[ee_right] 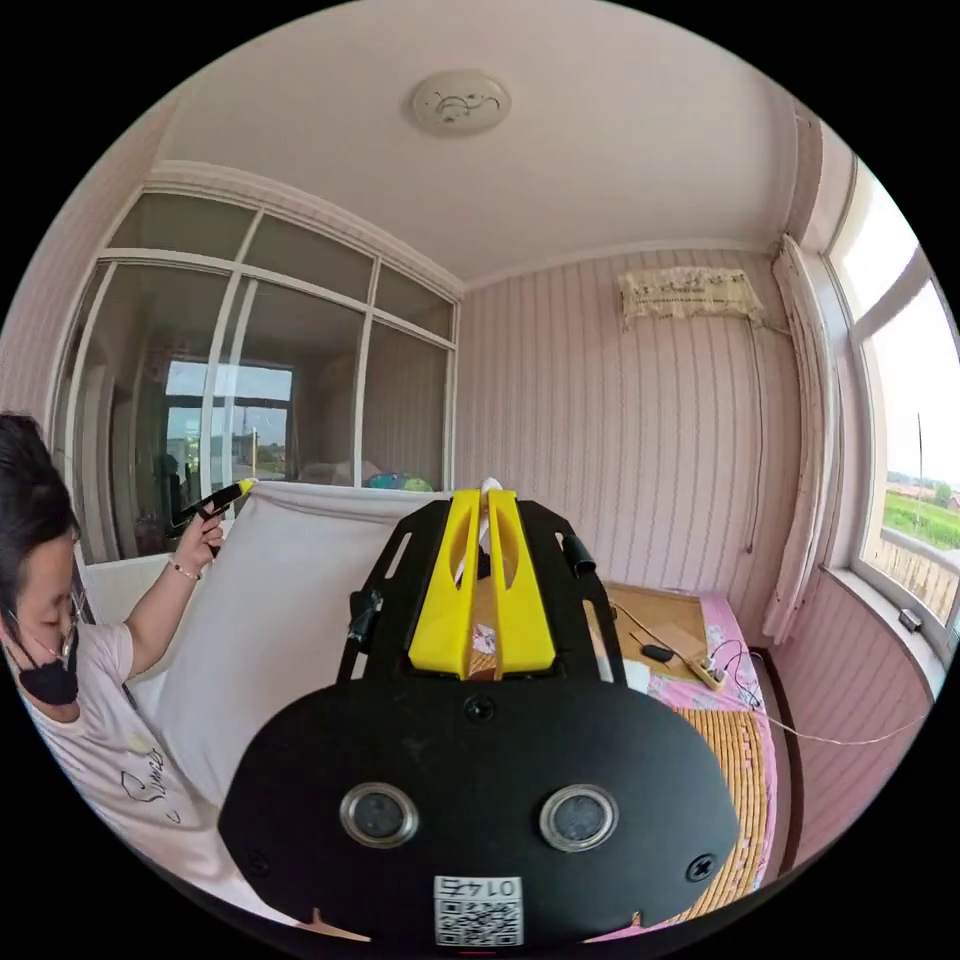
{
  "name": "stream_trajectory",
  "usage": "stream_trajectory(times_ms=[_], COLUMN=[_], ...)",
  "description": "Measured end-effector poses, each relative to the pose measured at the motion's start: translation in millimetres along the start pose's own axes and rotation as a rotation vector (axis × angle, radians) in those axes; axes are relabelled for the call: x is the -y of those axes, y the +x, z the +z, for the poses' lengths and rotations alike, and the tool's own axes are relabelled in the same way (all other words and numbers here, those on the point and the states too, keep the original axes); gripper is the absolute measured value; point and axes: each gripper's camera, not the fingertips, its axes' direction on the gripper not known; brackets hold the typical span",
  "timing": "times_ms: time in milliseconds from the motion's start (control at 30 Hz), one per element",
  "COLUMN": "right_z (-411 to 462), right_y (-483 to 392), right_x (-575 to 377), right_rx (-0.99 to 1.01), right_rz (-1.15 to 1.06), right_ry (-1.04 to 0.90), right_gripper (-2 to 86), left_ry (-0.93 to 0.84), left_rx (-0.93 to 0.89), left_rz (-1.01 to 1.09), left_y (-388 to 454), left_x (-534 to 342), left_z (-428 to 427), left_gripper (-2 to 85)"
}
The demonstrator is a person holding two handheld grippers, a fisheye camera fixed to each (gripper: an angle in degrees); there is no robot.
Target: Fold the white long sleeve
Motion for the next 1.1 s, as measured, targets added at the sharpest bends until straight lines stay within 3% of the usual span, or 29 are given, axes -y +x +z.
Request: stream_trajectory(times_ms=[67,133,233,367,533,700,900,967,1100], right_z=[76.1,115.2,130.3,102.2,118.6,174.7,256.4,285.2,306.5], right_y=[33.8,57.0,74.2,38.7,7.2,26.6,44.3,53.3,57.2], right_x=[-27.0,-38.0,-2.3,81.5,70.7,-55.3,-282.7,-358.1,-424.1], right_rx=[-0.087,-0.125,-0.116,-0.16,-0.156,-0.046,-0.019,-0.033,-0.043], right_rz=[0.086,0.17,0.236,0.061,-0.092,-0.019,0.182,0.309,0.415], right_ry=[-0.17,-0.22,-0.105,0.193,0.199,-0.019,-0.463,-0.644,-0.814], right_gripper=[0.4,0.3,0.3,0.3,0.5,0.5,0.6,0.7,0.7], left_ry=[-0.094,-0.137,-0.077,0.122,0.119,-0.225,-0.7,-0.768,-0.911], left_rx=[0.031,0.055,0.103,0.175,0.194,0.122,0.108,0.09,0.052], left_rz=[-0.059,-0.1,-0.048,0.085,0.125,0.085,-0.097,-0.163,-0.232], left_y=[-17.0,-28.2,-22.2,8.5,9.0,-31.2,-62.2,-67.8,-69.0], left_x=[-13.0,-13.8,28.0,92.3,70.6,-80.7,-316.3,-361.0,-430.5], left_z=[48.9,82.9,97.2,72.8,82.5,144.0,209.4,222.4,246.5], left_gripper=[-1.0,-1.0,-1.0,-1.0,-1.0,-1.0,-1.0,-1.0,-1.0])
